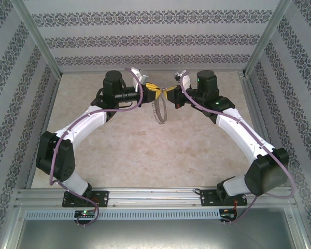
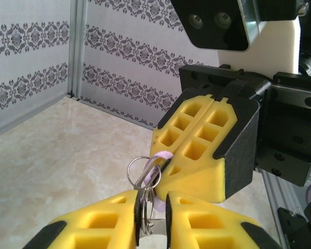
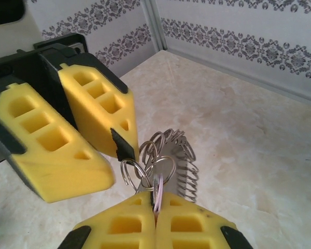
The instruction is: Put the keys on the keyring
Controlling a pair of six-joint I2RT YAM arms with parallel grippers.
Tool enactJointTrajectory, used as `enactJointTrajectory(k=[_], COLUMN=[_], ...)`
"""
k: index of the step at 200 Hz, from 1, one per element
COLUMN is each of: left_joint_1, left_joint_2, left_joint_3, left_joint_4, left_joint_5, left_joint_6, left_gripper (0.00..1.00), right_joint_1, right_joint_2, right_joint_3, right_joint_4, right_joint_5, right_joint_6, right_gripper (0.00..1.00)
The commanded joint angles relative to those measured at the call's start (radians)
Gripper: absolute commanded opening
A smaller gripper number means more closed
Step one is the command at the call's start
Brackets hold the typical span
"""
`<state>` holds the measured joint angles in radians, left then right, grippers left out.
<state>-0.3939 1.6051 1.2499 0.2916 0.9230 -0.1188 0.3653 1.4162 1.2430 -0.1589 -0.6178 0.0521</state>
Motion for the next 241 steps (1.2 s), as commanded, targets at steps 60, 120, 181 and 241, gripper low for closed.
enactJointTrajectory(k=[60,120,181,241], left_joint_1=[-0.017,-0.014,-0.013,-0.004], left_joint_2=[-0.059,-0.099,-0.117,-0.112], left_joint_3=[-0.005,-0.068,-0.094,-0.111], left_joint_4=[0.062,0.086,0.03,0.013], left_joint_5=[-0.084,-0.311,-0.486,-0.553], left_joint_6=[-0.021,-0.067,-0.085,-0.092], left_gripper=[0.62,0.9,1.0,1.0], right_joint_1=[-0.026,-0.036,-0.053,-0.078], right_joint_2=[0.023,0.09,0.189,0.325], right_joint_3=[0.045,0.075,0.132,0.235], right_joint_4=[-0.007,-0.013,0.0,0.001], right_joint_5=[0.023,0.041,0.028,0.02], right_joint_6=[-0.01,-0.019,-0.011,0.006], right_gripper=[0.0,0.0,0.0,0.0])
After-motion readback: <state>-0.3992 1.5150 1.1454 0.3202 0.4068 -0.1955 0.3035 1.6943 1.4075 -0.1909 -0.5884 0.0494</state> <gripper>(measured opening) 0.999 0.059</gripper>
